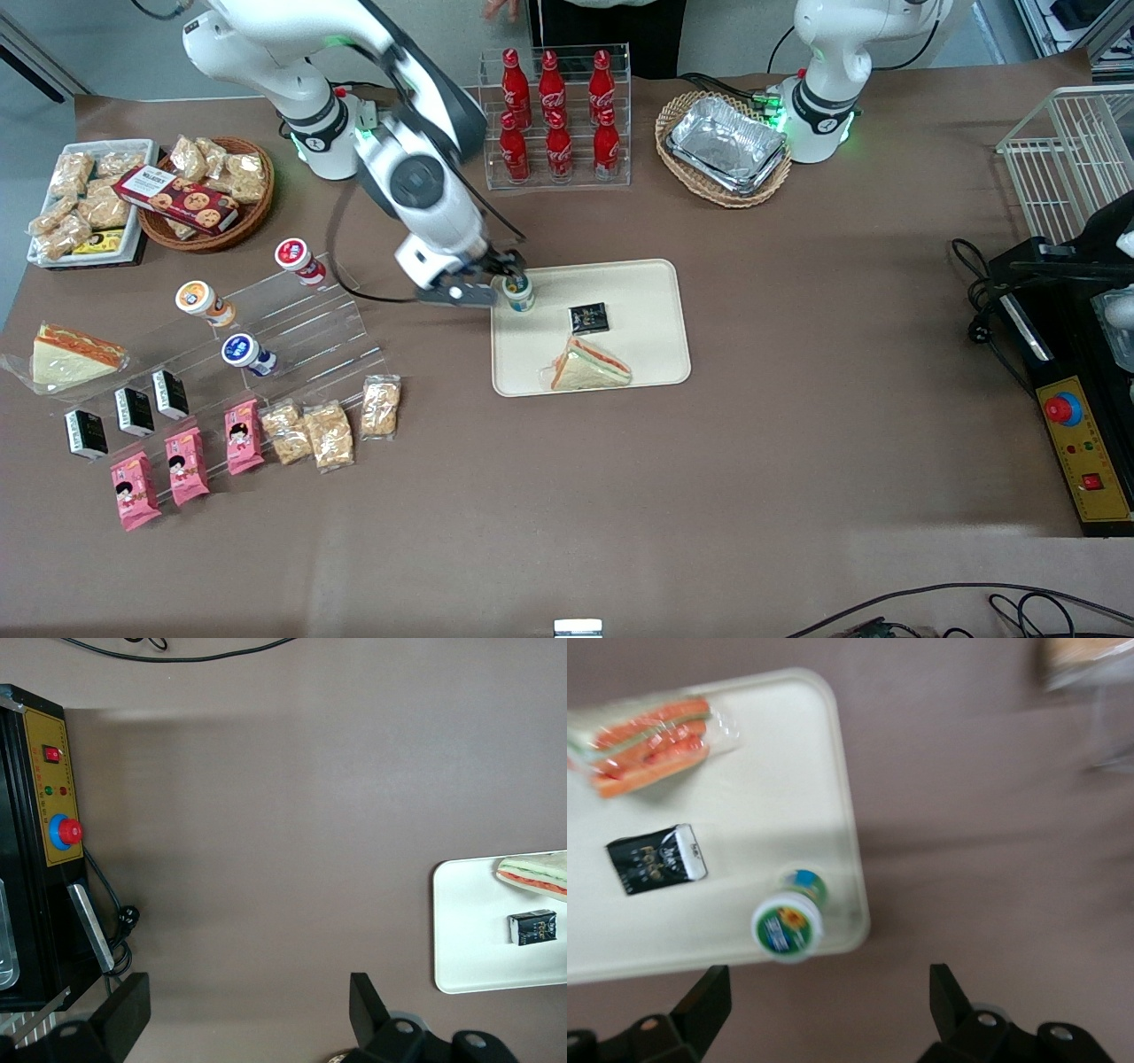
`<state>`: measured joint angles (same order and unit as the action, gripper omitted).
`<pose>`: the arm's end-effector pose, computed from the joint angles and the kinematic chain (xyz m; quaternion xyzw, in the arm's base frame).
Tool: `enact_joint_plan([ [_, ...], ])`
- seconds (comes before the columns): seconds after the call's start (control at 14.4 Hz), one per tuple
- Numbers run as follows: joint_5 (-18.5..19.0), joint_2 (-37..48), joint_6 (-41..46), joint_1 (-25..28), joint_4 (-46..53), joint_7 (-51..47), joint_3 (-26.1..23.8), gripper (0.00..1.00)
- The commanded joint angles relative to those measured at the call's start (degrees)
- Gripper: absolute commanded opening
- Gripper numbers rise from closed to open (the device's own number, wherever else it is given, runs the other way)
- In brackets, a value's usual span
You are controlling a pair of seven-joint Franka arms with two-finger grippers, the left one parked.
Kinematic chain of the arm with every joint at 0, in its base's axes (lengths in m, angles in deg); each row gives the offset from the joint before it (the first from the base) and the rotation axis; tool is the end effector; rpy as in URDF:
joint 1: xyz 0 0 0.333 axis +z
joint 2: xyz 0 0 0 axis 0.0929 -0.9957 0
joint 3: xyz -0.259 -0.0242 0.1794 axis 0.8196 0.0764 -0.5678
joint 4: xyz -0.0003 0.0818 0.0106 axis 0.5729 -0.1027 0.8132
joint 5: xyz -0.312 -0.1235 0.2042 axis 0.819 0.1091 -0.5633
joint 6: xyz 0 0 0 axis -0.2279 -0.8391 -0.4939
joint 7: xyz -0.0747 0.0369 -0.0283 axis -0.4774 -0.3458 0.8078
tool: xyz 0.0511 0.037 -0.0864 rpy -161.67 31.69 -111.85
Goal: Place green gum on tray
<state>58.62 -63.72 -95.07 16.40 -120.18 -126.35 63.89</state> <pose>0.4399 0.3557 0.3626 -0.9964 0.0560 0.0587 0.0240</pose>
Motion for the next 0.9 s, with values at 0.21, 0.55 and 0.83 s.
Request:
enact_joint_plan([
  [0.21, -0.21, 10.78, 29.00, -3.71, 14.99, 21.84, 15.46, 1.00],
  [0.55, 1.80, 10.34, 31.92, -10.73, 21.96, 38.73, 26.29, 1.00],
  [0.83, 4.54, 10.08, 31.92, -12.23, 24.86, 43.93, 32.19, 1.00],
])
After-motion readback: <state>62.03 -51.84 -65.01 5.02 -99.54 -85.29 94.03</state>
